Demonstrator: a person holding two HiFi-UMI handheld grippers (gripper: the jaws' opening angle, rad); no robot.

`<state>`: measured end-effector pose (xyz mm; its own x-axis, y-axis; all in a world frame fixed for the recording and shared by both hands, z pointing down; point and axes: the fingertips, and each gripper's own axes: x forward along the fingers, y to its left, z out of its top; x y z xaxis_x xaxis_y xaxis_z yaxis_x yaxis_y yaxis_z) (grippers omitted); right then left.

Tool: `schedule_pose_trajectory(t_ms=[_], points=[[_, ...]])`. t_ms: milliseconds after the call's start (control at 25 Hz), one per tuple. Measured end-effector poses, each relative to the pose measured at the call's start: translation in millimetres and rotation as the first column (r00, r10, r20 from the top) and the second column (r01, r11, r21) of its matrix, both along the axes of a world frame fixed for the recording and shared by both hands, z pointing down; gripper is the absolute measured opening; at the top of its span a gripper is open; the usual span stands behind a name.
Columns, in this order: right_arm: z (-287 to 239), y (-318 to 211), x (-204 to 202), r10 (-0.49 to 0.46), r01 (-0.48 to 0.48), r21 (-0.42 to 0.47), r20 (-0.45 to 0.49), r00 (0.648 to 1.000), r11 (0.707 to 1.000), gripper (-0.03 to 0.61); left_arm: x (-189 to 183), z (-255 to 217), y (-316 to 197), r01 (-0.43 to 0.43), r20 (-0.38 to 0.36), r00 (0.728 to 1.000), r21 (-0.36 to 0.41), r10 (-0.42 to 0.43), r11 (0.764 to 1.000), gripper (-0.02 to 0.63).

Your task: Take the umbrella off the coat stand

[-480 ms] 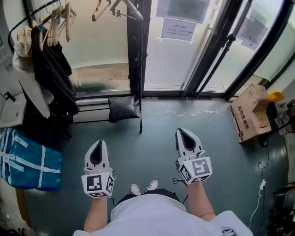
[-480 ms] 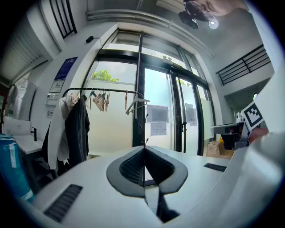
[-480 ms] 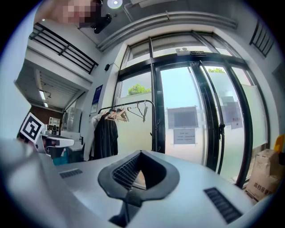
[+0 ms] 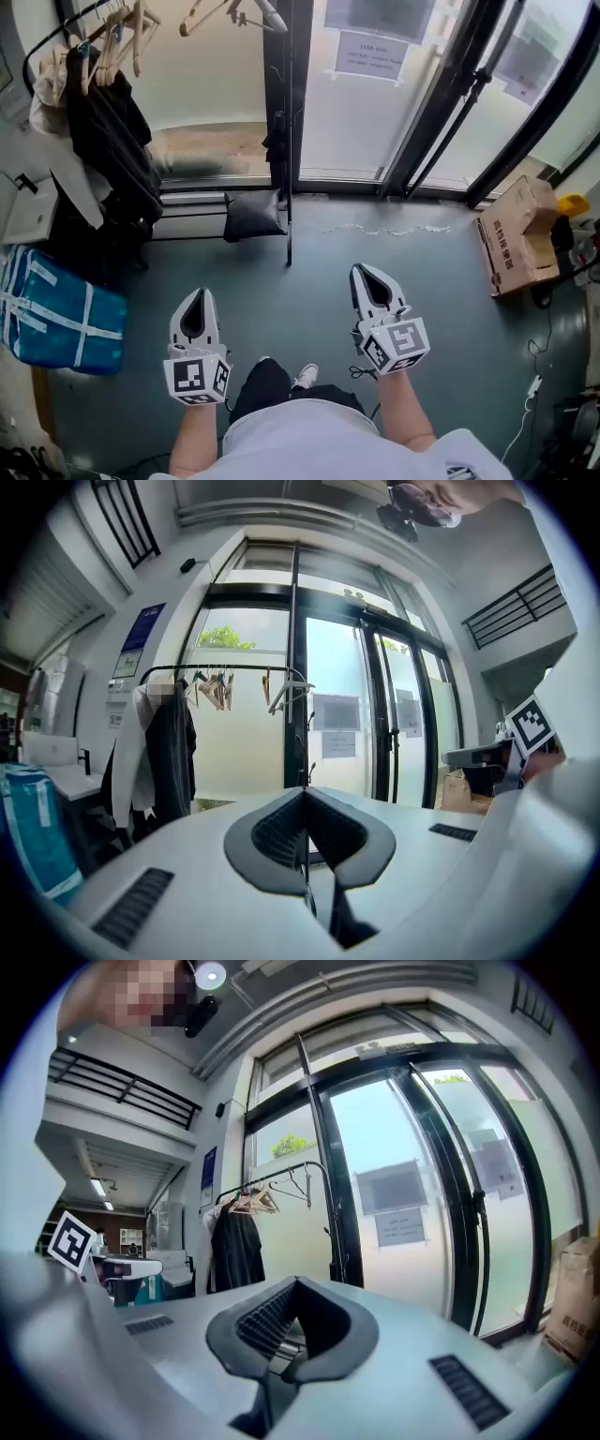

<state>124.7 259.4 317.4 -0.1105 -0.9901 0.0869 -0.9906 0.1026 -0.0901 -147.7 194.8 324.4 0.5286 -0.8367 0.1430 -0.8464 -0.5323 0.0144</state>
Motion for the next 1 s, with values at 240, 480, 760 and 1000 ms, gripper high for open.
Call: schedule_pose_trajectory(t_ms=[240,480,760,1000], points=[[29.7,-26.5,2.5,-0.035,0.035,-0.081,0.002,0.999,0.996,0.017,5.2,25.9,-22.0,0.014,-0.009,1.000,-0.059,-0.015,0.998,0.023],[19.4,-83.6,14.8,-0.014,0.012,-0.072,-0.022,1.000,0.997,0.018,23.7,27.9,-86.0,-0.020,-0.038,0.999,-0.059,0.018,0.998,0.023],[-4.2,-180.9,25.5,0.020,-0.023,-0.043,-0.071,0.997,0.999,0.020,46.2,13.0,-196.4,-0.084,-0.073,0.994,-0.034,0.081,0.996,0.023],[6.6,-232.6,21.4,0.062,-0.068,-0.081,-0.077,0.995,0.994,0.020,53.0,14.8,-255.0,-0.143,-0.054,0.989,-0.041,0.141,0.989,0.023]])
